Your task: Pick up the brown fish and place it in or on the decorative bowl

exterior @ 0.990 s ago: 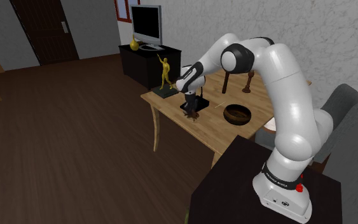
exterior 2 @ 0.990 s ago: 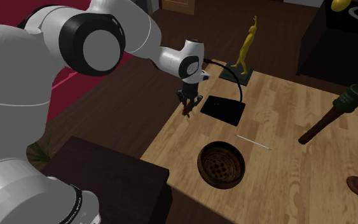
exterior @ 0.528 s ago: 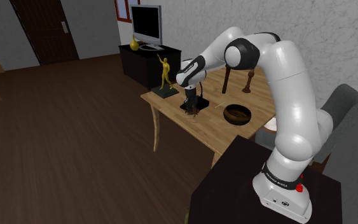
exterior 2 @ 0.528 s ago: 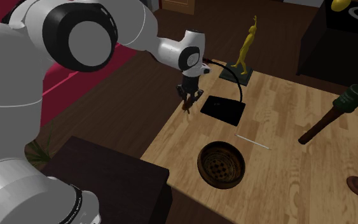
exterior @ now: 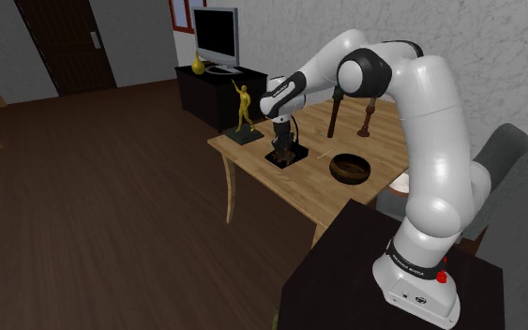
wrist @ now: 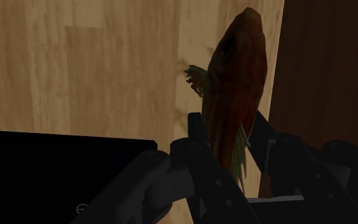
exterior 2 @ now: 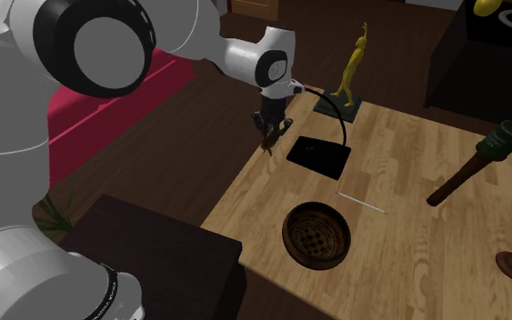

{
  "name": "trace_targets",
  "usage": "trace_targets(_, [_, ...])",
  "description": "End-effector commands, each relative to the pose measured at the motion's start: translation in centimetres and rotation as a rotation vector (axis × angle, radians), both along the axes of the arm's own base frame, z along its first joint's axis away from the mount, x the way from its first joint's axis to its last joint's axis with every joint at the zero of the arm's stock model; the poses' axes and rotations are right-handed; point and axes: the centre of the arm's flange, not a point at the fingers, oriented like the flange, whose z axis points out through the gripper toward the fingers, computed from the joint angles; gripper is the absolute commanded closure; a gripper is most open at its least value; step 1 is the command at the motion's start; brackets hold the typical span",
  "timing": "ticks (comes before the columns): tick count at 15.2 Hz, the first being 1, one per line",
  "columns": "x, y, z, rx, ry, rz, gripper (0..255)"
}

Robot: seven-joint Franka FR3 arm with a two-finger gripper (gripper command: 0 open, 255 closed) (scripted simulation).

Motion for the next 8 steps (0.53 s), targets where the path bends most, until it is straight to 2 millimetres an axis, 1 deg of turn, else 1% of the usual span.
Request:
trace_targets(1, [0.1,0.0,1.1,0.000,0.000,0.000,255])
trace_targets(8, [0.1,0.0,4.8,0.000,0.000,0.000,255])
